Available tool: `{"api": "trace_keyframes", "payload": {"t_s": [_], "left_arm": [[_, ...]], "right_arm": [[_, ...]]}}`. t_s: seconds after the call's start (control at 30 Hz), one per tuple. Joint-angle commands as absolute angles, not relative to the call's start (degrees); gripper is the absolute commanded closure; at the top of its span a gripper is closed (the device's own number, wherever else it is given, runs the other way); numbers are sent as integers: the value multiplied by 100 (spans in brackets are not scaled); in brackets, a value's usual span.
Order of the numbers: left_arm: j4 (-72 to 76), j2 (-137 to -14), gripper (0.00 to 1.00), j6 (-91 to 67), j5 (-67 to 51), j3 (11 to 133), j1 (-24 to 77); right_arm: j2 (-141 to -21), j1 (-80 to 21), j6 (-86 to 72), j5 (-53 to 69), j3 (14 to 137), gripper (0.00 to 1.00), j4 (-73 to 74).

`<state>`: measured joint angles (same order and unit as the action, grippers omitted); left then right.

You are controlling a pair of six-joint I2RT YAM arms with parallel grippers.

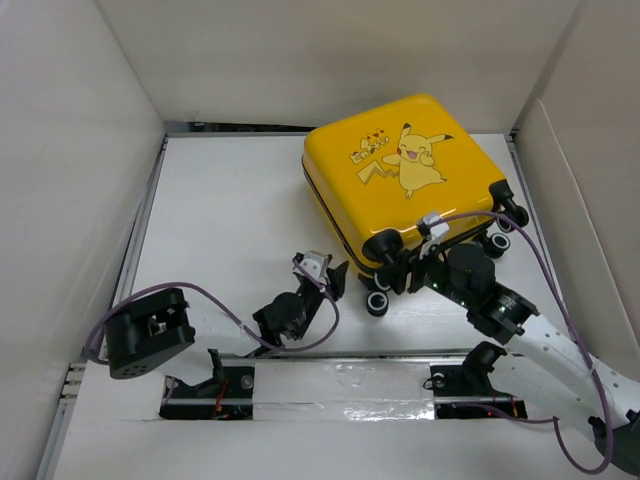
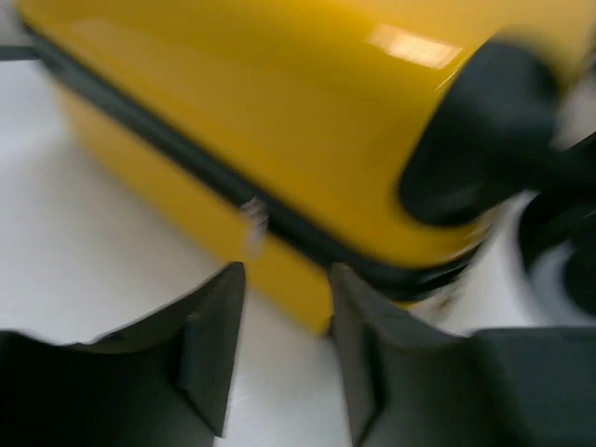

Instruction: Pack the luggage

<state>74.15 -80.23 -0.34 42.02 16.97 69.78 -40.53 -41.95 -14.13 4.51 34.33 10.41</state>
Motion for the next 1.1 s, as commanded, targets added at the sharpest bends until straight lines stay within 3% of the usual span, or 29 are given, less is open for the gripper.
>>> {"api": "trace_keyframes", "payload": {"t_s": [0.0, 0.07, 0.1, 0.27, 0.37, 0.4, 0.43, 0.5, 0.53, 0.6, 0.67, 0.7, 0.87, 1.07], "left_arm": [[7818, -7454, 58, -1308, 2851, 2450, 7014], [6788, -7173, 44, -1799, 2577, 2645, 7014], [6515, -7085, 42, -1950, 2349, 2733, 7014], [5381, -6566, 43, -2732, 1662, 2944, 6803], [4907, -6460, 46, -3006, 1311, 3085, 6741], [4530, -6469, 46, -3041, 1170, 3259, 6689], [4526, -6477, 46, -3050, 1117, 3365, 6688], [4071, -6539, 46, -3032, 907, 3532, 6688], [3930, -6617, 45, -3041, 836, 3664, 6688], [3622, -6671, 41, -3041, 652, 3770, 6688], [3394, -6715, 38, -3111, 572, 3858, 6688], [3358, -6724, 37, -3120, 536, 3867, 6688], [3489, -6741, 39, -3182, 308, 3858, 6618], [3480, -6812, 41, -3243, 299, 3832, 6513]], "right_arm": [[-3695, -4289, -1195, 827, 3446, 43, 1116], [-3289, -4289, -1204, 695, 3244, 19, 1125], [-2878, -4289, -1204, 651, 3182, 4, 1142], [-1637, -4342, -1309, 27, 2497, 4, 1116], [-889, -4342, -1581, -570, 1970, 24, 1020], [-574, -4342, -1782, -780, 1647, 48, 959], [-571, -4342, -1871, -861, 1470, 59, 854], [-387, -4342, -2091, -888, 1144, 93, 371], [-448, -4342, -2109, -783, 899, 95, 152], [-973, -4342, -2188, -747, 713, 91, -604], [-1491, -4552, -2224, -826, 511, 82, -1531], [-2025, -4648, -2224, -896, 431, 74, -1921], [-3662, -5377, -1978, -1731, 272, 59, -4012], [-4842, -6037, -1828, -2898, 343, 57, -5237]]}}
